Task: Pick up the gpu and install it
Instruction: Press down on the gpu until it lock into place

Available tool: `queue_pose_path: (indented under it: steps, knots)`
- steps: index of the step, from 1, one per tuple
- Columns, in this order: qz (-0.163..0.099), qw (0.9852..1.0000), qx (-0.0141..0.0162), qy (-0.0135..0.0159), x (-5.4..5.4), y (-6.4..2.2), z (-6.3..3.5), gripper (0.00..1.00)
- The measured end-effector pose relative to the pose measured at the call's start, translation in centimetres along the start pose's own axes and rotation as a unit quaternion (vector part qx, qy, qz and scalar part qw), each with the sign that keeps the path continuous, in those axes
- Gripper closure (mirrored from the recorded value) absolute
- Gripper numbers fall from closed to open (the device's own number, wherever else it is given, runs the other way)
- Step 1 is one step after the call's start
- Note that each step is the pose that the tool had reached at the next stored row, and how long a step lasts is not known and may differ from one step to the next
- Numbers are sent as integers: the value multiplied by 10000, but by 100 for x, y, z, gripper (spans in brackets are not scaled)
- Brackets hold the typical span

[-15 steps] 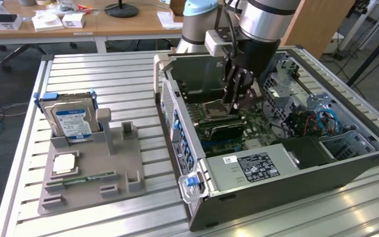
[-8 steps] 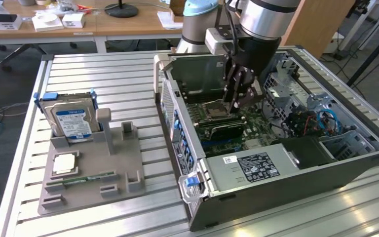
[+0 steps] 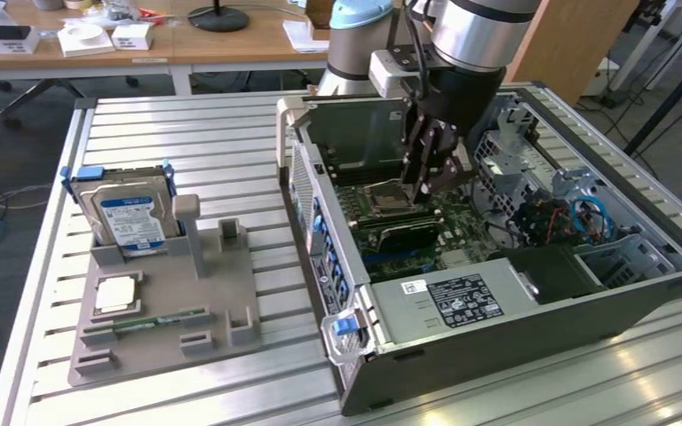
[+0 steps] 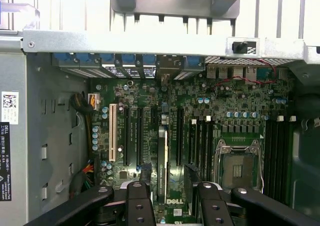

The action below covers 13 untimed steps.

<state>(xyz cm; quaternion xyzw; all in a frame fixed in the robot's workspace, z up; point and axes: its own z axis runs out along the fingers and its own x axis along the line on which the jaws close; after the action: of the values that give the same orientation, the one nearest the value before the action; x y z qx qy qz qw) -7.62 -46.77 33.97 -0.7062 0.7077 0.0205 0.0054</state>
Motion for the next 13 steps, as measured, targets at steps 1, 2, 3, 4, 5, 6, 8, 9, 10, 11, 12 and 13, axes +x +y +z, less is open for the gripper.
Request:
queue_pose_path:
  steps: [1, 2, 3, 4, 5, 6, 8, 9, 10, 11, 12, 13]
  knots:
    - [0, 10000, 0, 0, 0, 0, 0, 60]
    - [0, 10000, 0, 0, 0, 0, 0, 60]
    - [0, 10000, 0, 0, 0, 0, 0, 62]
    - [0, 10000, 0, 0, 0, 0, 0, 62]
    - [0, 10000, 0, 0, 0, 0, 0, 68]
    - [0, 10000, 0, 0, 0, 0, 0, 74]
    - [0, 10000, 0, 0, 0, 0, 0, 80]
    - [0, 10000, 0, 0, 0, 0, 0, 86]
    - [0, 10000, 0, 0, 0, 0, 0, 90]
    - [0, 10000, 0, 0, 0, 0, 0, 90]
    - [0, 10000, 0, 0, 0, 0, 0, 90]
    - [0, 10000, 0, 0, 0, 0, 0, 90]
